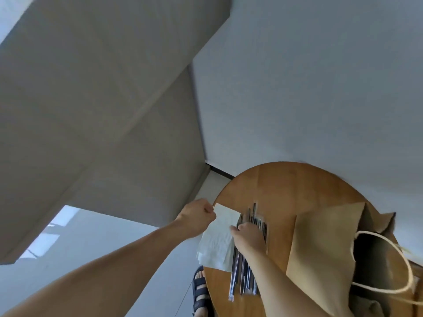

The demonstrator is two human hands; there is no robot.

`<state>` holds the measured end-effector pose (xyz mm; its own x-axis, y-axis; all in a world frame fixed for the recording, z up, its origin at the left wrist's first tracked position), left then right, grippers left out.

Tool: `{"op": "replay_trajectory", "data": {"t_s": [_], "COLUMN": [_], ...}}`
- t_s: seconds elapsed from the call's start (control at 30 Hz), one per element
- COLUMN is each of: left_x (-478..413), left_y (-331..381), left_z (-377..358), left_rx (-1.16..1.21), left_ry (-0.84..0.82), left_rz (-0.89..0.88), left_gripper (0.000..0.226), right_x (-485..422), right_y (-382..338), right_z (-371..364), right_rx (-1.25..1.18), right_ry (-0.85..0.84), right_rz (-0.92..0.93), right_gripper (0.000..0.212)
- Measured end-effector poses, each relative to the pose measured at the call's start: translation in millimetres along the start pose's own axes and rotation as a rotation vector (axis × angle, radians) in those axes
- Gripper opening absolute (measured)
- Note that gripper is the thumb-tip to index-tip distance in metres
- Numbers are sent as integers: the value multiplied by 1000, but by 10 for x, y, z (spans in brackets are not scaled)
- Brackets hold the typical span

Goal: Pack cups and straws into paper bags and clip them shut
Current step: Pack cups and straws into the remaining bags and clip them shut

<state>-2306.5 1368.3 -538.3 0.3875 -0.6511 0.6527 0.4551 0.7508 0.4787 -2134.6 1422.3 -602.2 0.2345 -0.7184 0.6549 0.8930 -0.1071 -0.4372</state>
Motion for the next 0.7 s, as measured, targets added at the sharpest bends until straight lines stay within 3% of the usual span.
{"op": "replay_trajectory", "data": {"t_s": [0.33, 0.5, 0.7], "left_x": [-141, -130, -107], "left_y": [-177, -216, -180], "left_z": [-121, -132, -116], "left_rx": [84, 86, 101], "left_ry": [-18, -12, -12], "left_rz": [13, 16, 26], "left_gripper": [16, 10, 24], "right_x": [-336, -326, -175], "right_y": [121, 92, 45], "right_z": [-203, -169, -24], "right_rx": [-60, -24, -39], "right_ry": [61, 116, 189], "right_rz": [-89, -57, 32], "right_gripper": [31, 23, 24]}}
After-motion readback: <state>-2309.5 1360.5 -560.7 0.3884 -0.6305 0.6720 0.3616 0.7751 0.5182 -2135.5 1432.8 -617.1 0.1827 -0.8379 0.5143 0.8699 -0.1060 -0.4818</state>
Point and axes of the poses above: each hand's wrist, its own x-axis away from the middle knuckle, its own z-axis out of the back of the hand, y = z × x, the point moved 6 cm from there along -x, towards the middle knuckle, and after that the axes turned 1 degree about -x, right-handed, at the moved point
